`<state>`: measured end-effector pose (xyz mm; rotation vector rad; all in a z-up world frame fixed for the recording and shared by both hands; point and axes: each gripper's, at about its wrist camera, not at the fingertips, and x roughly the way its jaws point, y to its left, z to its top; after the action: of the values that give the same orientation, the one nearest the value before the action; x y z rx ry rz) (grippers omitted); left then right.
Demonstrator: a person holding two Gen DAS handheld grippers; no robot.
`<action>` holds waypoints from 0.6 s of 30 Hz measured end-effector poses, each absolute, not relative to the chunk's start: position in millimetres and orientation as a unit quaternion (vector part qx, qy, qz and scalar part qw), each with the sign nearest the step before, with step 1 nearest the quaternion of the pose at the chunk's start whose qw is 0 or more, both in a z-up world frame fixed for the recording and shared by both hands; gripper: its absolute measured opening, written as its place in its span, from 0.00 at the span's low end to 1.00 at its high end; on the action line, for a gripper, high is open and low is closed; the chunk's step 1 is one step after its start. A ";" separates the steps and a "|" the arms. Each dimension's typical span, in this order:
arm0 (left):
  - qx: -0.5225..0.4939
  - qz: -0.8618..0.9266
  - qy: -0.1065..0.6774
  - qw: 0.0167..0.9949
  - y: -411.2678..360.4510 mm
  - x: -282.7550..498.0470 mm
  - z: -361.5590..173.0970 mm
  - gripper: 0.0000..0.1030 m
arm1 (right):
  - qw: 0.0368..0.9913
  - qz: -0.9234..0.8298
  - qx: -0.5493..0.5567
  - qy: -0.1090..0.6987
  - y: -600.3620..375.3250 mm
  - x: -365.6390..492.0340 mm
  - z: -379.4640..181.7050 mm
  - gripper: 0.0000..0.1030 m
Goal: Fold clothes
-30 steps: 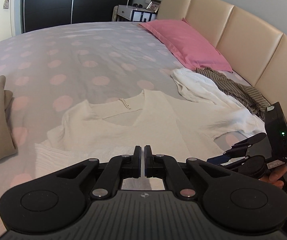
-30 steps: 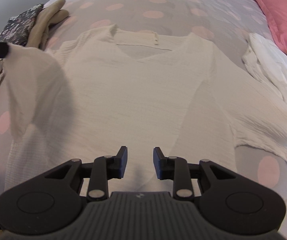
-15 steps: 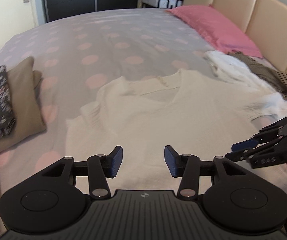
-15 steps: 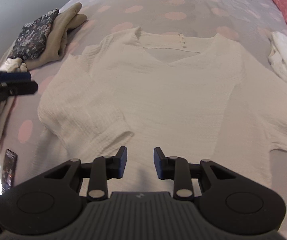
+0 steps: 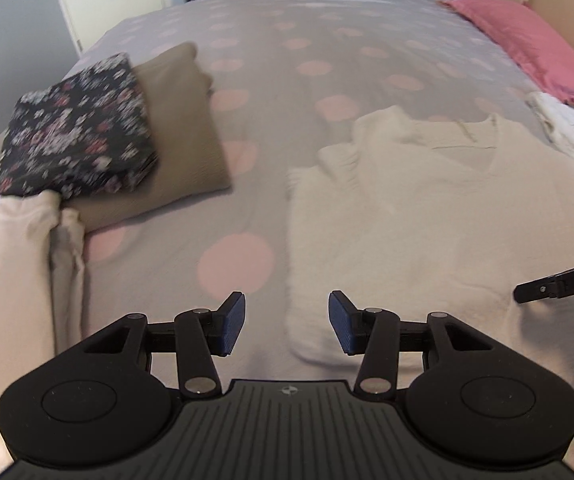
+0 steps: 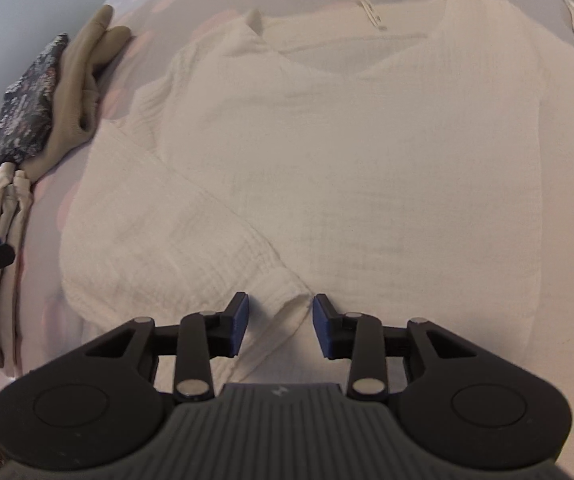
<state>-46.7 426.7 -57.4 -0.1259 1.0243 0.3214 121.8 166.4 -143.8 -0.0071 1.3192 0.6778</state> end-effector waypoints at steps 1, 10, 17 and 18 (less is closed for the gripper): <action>-0.061 0.157 0.490 0.855 429.9 -47.7 -59.6 0.43 | 0.738 0.310 -0.001 0.599 167.6 121.7 -145.0 0.38; -0.060 0.175 0.499 0.846 441.2 -45.7 -66.5 0.43 | 0.763 0.320 -0.006 0.562 179.6 114.4 -123.5 0.06; -0.046 0.178 0.502 0.845 440.0 -42.5 -69.5 0.43 | 0.790 0.347 0.006 0.506 179.6 121.8 -67.9 0.06; -0.045 0.179 0.503 0.844 439.8 -42.5 -69.9 0.43 | 0.797 0.348 0.004 0.494 179.2 124.8 -60.3 0.05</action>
<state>-42.5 439.8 -69.9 -0.0950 1.0628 0.3783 124.8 179.2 -60.3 0.0077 1.0616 0.7468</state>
